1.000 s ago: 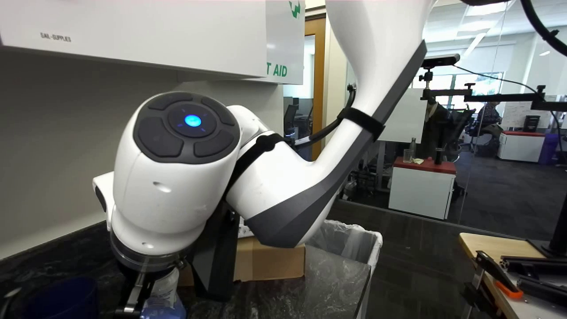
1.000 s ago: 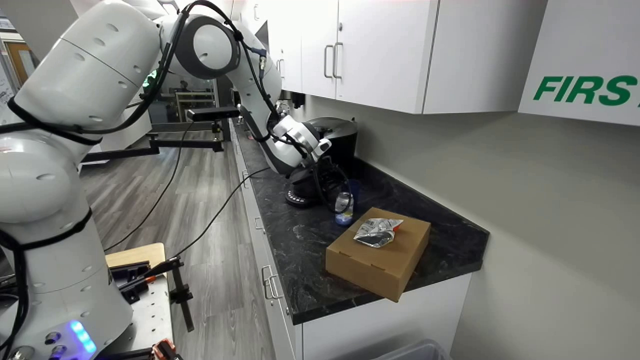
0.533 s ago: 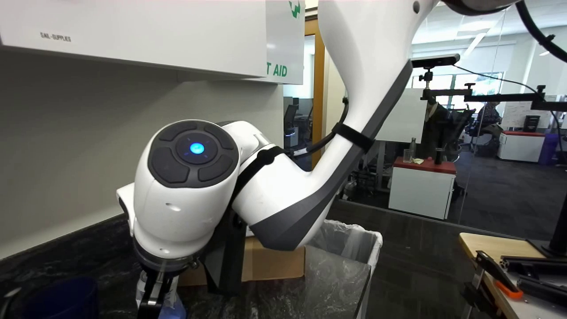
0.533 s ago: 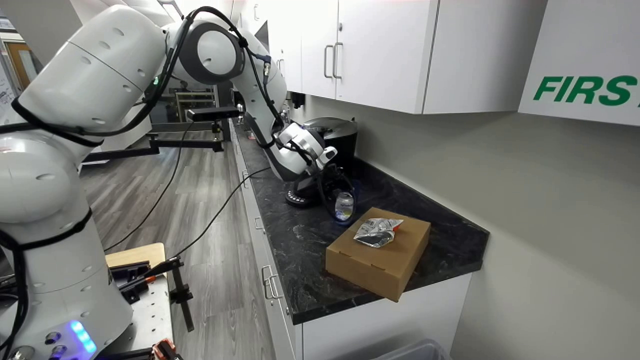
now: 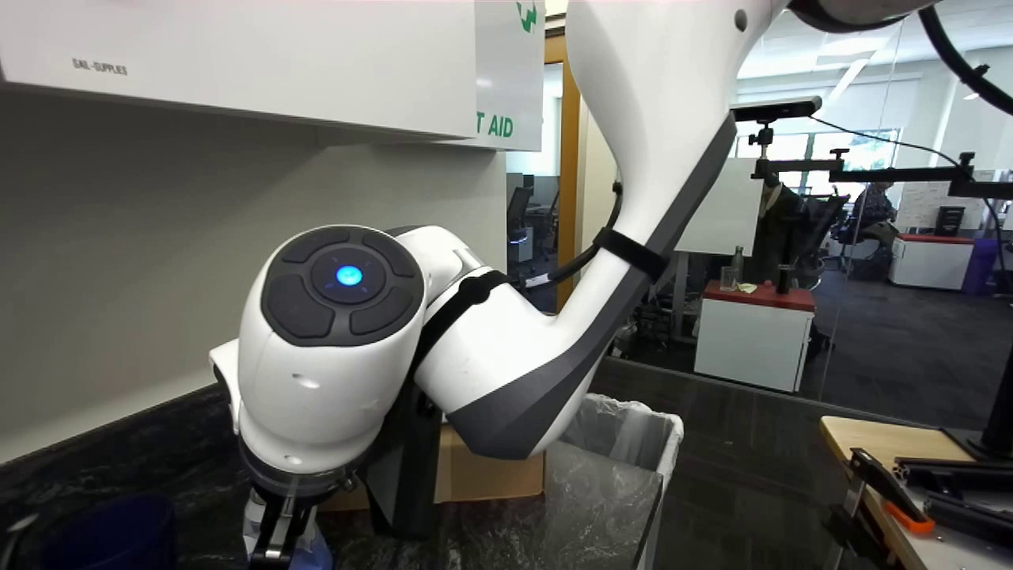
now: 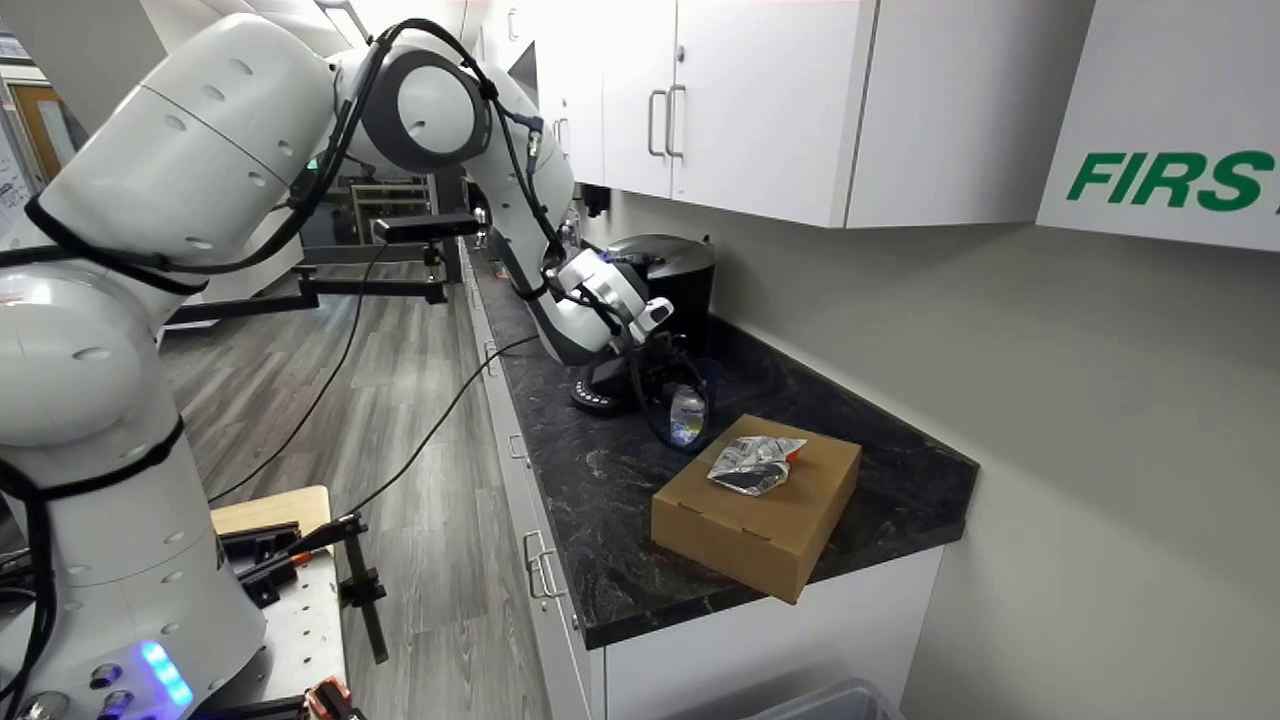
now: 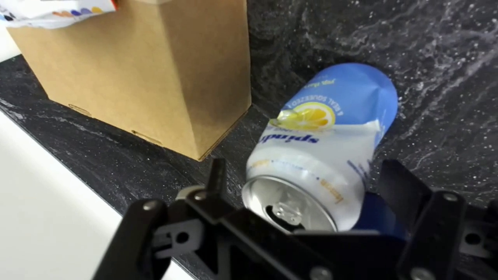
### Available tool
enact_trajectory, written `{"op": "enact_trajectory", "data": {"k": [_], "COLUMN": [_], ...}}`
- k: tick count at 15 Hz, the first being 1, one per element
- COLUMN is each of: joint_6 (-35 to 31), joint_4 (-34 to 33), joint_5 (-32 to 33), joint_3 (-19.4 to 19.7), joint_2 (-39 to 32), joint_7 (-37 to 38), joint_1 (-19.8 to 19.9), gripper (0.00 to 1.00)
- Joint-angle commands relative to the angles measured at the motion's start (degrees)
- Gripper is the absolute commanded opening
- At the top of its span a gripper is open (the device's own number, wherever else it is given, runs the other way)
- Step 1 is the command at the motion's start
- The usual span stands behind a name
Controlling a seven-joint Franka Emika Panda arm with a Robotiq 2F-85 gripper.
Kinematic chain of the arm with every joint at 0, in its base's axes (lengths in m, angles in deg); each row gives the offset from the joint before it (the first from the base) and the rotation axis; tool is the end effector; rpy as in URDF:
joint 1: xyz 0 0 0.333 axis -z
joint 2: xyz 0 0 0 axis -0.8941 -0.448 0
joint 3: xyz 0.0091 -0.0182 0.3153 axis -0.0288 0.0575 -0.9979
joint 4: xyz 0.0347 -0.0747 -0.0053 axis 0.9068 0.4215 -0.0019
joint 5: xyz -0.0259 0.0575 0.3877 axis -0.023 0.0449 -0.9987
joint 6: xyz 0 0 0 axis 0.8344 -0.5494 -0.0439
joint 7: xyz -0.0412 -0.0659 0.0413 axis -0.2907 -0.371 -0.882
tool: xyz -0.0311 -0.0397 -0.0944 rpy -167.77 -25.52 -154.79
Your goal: Throw the paper, can, and packet in the bin
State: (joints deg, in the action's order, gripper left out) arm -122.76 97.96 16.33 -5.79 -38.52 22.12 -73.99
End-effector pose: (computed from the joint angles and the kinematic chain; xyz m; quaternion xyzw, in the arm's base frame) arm 0.6530 0.1939 0.1780 0.9166 0.2139 0.2587 0.2171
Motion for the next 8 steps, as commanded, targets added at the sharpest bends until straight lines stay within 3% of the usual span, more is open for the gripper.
{"op": "enact_trajectory", "data": {"k": [1,2,7,8], "joint_6": [-0.72,-0.98,-1.18,-1.23], "joint_4": [0.48,0.53,0.8,0.88], "joint_5": [-2.21,-2.42,-3.37,-3.49], "joint_3": [0.16,0.18,0.49,0.54], "joint_2": [0.4,0.43,0.8,0.87], "joint_7": [-2.43,-2.92,-4.25,-4.34], "joint_1": [-0.64,-0.67,-0.97,-0.98], "gripper": [0.75,0.74,0.41,0.4]}}
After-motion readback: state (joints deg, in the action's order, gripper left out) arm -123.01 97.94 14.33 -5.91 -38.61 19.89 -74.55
